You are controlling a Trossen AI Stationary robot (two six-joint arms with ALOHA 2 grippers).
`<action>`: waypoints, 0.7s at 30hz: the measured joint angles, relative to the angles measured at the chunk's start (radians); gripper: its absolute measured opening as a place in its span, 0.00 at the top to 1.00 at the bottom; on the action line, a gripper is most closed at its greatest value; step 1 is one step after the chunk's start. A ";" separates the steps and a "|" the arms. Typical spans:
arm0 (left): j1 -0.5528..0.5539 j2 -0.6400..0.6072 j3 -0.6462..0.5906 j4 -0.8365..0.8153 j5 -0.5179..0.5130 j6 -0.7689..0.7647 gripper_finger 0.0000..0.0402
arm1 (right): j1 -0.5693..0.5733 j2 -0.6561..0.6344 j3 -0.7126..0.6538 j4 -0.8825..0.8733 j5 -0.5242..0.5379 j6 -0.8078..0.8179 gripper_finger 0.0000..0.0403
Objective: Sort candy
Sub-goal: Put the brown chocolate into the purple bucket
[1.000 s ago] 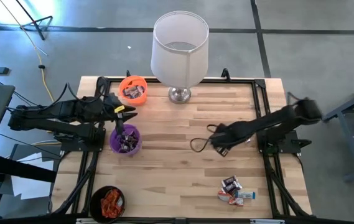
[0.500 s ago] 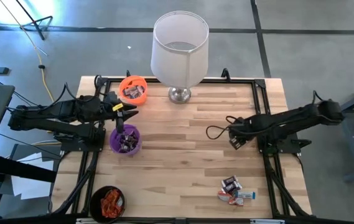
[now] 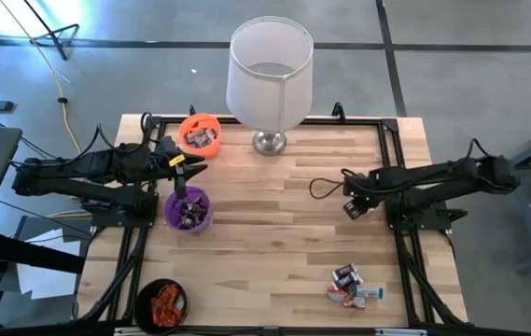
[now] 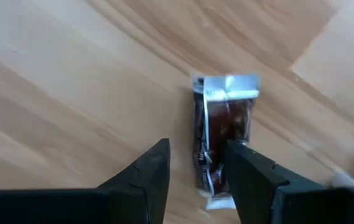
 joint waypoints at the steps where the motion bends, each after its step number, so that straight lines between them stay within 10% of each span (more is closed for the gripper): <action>1: 0.000 0.000 0.000 0.000 0.000 0.000 0.73 | -0.014 -0.001 -0.008 0.010 -0.012 -0.007 0.64; 10: 0.000 0.000 0.000 0.000 0.000 0.004 0.73 | -0.045 0.001 -0.022 0.074 -0.040 -0.009 0.66; 21: 0.000 0.000 0.000 -0.001 0.001 0.019 0.73 | -0.045 0.003 -0.025 0.172 -0.028 0.053 0.97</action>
